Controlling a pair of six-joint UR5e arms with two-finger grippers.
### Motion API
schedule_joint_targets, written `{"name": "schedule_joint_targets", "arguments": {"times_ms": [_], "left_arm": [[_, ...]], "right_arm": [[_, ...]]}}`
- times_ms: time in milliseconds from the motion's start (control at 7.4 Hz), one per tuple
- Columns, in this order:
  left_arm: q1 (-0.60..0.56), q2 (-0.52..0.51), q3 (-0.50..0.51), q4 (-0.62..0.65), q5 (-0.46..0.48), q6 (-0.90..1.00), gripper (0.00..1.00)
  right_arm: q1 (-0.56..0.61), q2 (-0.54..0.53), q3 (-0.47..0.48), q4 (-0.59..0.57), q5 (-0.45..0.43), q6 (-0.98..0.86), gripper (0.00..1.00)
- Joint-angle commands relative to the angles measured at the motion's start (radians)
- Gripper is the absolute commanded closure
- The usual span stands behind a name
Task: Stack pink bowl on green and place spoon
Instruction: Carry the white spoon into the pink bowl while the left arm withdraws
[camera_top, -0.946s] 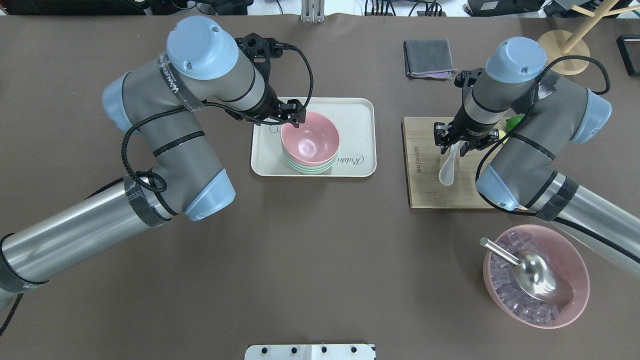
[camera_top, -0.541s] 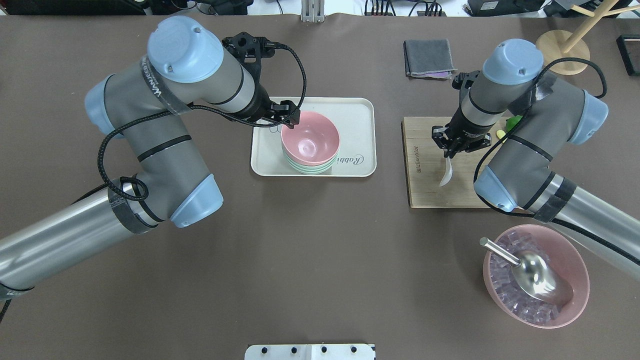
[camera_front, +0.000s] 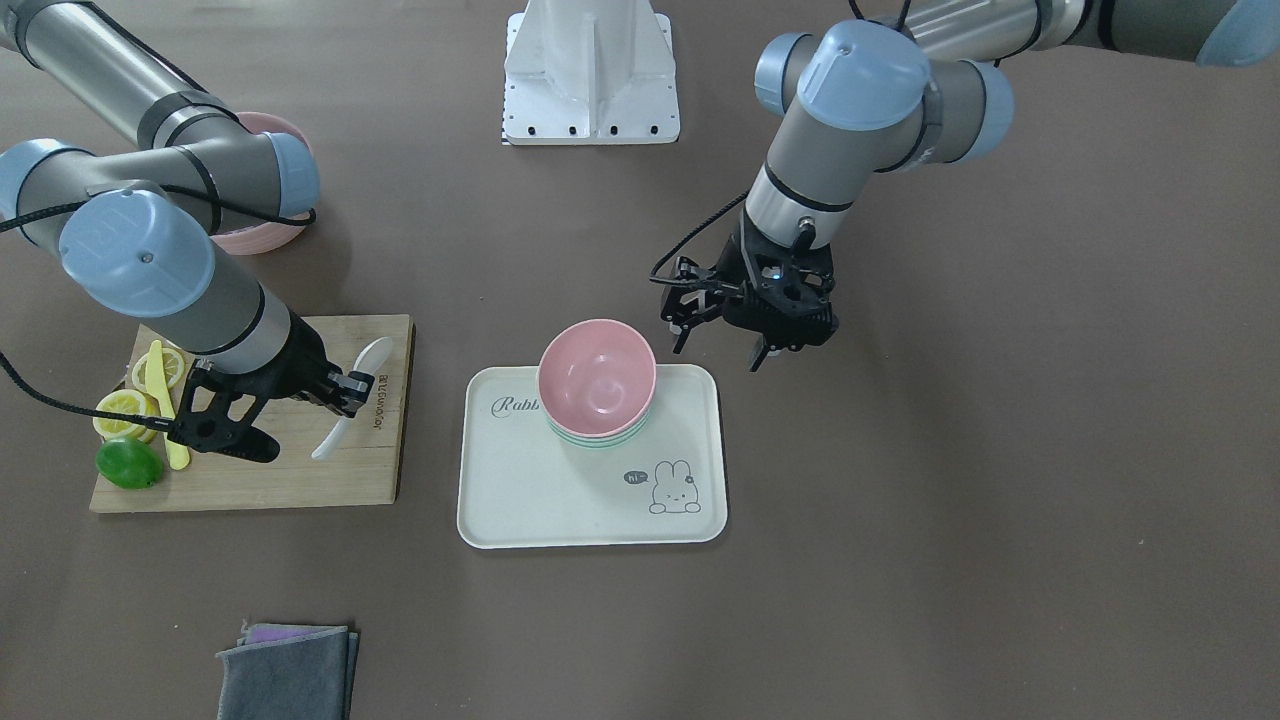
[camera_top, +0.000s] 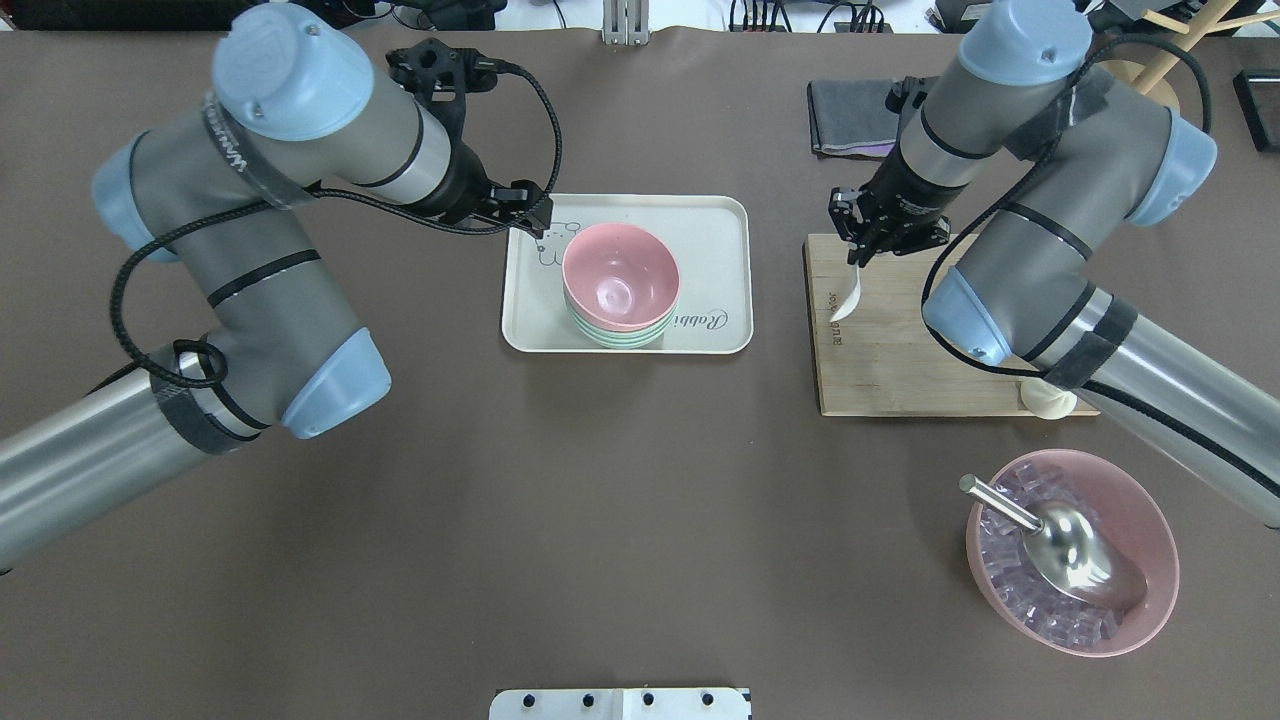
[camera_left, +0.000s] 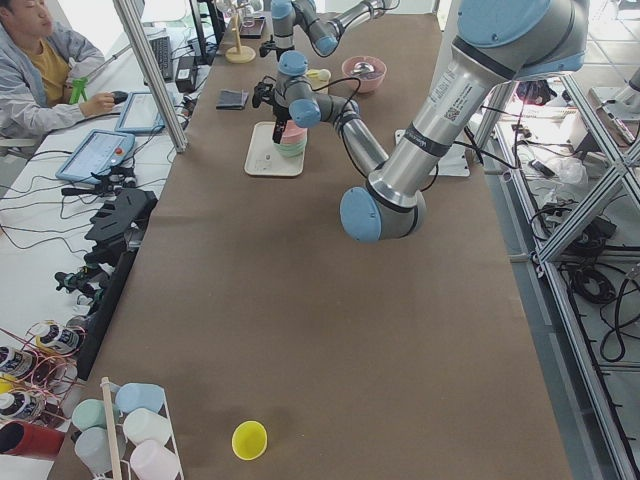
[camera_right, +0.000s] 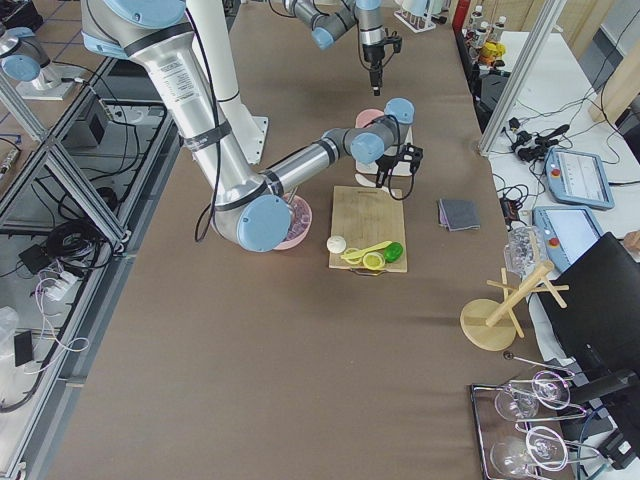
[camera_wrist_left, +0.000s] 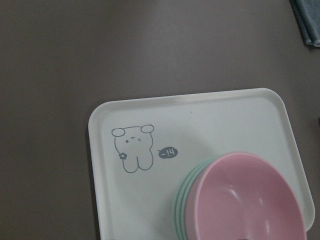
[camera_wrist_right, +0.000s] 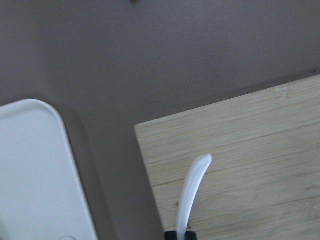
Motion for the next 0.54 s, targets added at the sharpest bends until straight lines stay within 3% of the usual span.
{"name": "schedule_joint_targets", "arguments": {"times_ms": [0,270,405], "left_arm": [[-0.097,0.091,-0.048,0.001,-0.102,0.138,0.16],[-0.124,0.115,-0.044,0.003,-0.107,0.204,0.16],[-0.124,0.115,-0.045,0.001,-0.107,0.205,0.15]], "right_arm": [[-0.04,0.163,-0.051,0.006,-0.011,0.256,1.0],[-0.1,0.346,-0.213,0.034,-0.113,0.391,1.0],[-0.143,0.36,-0.248,0.114,-0.159,0.477,1.0]]}}
